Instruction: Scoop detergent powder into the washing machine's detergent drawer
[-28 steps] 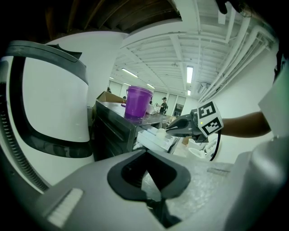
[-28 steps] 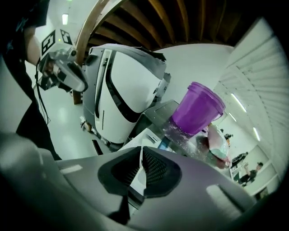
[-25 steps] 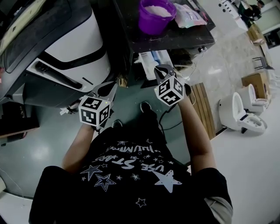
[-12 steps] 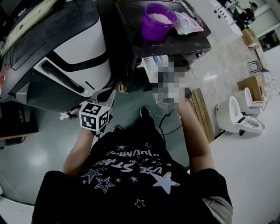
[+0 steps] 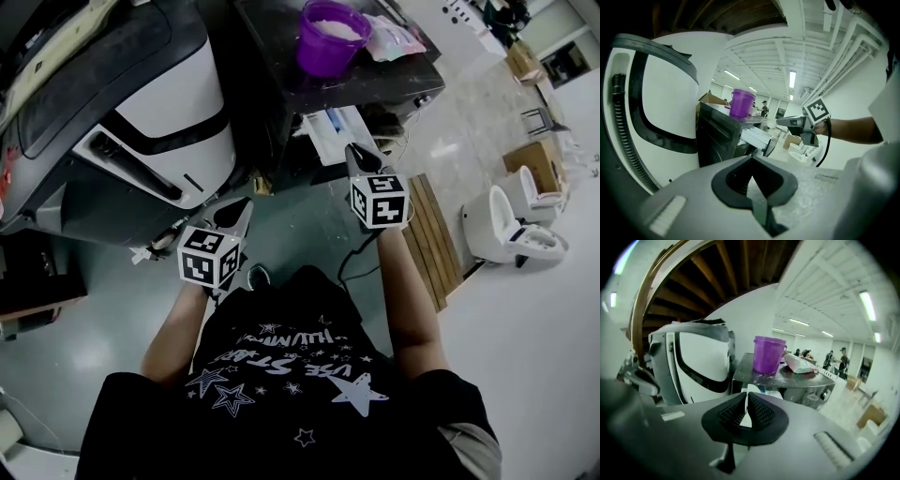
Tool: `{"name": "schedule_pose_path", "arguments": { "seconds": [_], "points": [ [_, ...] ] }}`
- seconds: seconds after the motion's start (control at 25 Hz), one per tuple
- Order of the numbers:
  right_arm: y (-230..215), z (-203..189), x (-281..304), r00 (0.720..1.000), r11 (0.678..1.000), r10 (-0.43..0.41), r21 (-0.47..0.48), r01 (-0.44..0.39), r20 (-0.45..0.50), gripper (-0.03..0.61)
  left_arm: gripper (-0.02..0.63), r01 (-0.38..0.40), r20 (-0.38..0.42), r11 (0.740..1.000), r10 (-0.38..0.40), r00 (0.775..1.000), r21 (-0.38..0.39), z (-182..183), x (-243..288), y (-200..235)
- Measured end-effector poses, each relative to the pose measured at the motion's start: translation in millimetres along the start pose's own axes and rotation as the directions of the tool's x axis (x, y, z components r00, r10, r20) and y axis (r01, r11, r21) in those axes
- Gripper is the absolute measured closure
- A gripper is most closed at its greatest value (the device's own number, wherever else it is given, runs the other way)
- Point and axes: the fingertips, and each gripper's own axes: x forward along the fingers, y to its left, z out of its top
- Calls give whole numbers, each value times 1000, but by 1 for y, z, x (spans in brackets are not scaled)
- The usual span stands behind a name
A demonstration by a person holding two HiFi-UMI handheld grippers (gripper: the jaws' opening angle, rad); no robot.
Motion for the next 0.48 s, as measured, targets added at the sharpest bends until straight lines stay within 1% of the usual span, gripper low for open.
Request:
{"name": "schedule_pose_path", "arguments": {
  "seconds": [0.04,0.12,0.2,0.32,0.48],
  "points": [
    [1,1,-5,1000,998,8,66,-9,13,543,612,9,-2,1000,-9,1000,0,1,1,-2],
    [3,0,-13,999,983,33,179,-37,26,543,612,28,2,1000,-28,1000,7,6,4,-7],
    [5,2,-21,998,967,49,250,-56,38,543,612,48,13,999,-48,999,17,16,7,-13],
    [9,3,-35,997,954,52,291,-66,54,543,612,74,23,997,-75,997,26,22,11,-21],
    [20,-8,-53,996,942,55,328,-73,65,545,612,99,13,994,-100,995,37,16,13,-30]
  ]
}}
